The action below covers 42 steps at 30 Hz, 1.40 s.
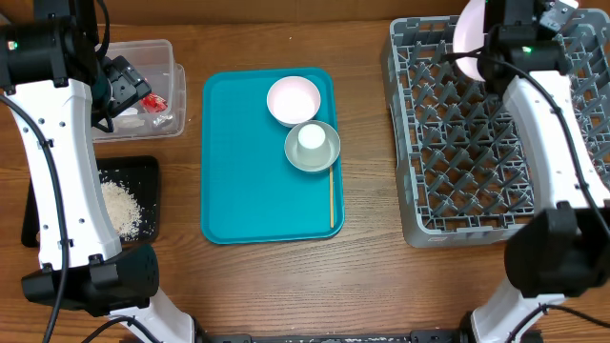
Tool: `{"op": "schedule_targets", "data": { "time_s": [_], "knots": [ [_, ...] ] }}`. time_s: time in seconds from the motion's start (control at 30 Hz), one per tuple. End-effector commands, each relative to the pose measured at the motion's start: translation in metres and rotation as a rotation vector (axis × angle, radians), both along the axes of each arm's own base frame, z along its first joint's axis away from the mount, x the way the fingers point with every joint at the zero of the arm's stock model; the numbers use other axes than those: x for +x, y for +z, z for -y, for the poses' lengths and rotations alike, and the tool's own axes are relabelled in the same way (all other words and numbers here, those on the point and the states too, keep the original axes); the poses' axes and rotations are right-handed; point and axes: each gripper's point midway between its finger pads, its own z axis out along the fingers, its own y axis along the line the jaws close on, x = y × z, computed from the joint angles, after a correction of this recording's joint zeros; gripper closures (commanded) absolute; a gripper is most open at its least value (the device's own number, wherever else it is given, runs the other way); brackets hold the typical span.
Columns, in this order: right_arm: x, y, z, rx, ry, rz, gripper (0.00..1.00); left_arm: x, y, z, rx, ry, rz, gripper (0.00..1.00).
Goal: Sort waste into correct bins and load items into the dishwasher
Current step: 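Carry the plate to the dish rack and stand it upright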
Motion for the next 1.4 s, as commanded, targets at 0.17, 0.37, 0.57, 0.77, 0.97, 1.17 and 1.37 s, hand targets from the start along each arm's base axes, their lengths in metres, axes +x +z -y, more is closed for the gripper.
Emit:
{"op": "schedule_targets", "data": {
  "time_s": [0.17,0.37,0.57,0.77,0.97,1.17,1.37],
  "knots": [
    [0.008,-0.011,0.012,-0.111,-0.018,-0.066,0.96,-0.004,0.005,0.002,-0.005,0.009,0.016,0.00],
    [0.016,-0.029,0.003,-0.080,0.019,-0.090,0.96,-0.004,0.005,0.002,-0.005,0.009,0.016,0.00],
    [0.018,-0.038,-0.004,-0.078,0.038,-0.114,0.96,-0.004,0.005,0.002,-0.005,0.009,0.016,0.00],
    [0.018,-0.043,-0.004,-0.078,0.039,-0.129,0.96,-0.004,0.005,0.002,-0.005,0.009,0.016,0.00],
    [0.018,-0.044,-0.014,-0.080,0.060,-0.141,0.96,-0.004,0.005,0.002,-0.005,0.009,0.016,0.00],
    [0.015,-0.034,-0.045,-0.105,0.125,-0.156,0.03,-0.004,0.005,0.002,-0.005,0.009,0.016,0.00],
    [0.004,0.004,-0.079,-0.135,0.183,-0.097,0.00,-0.004,0.005,0.002,-0.005,0.009,0.016,0.00]
  ]
}}
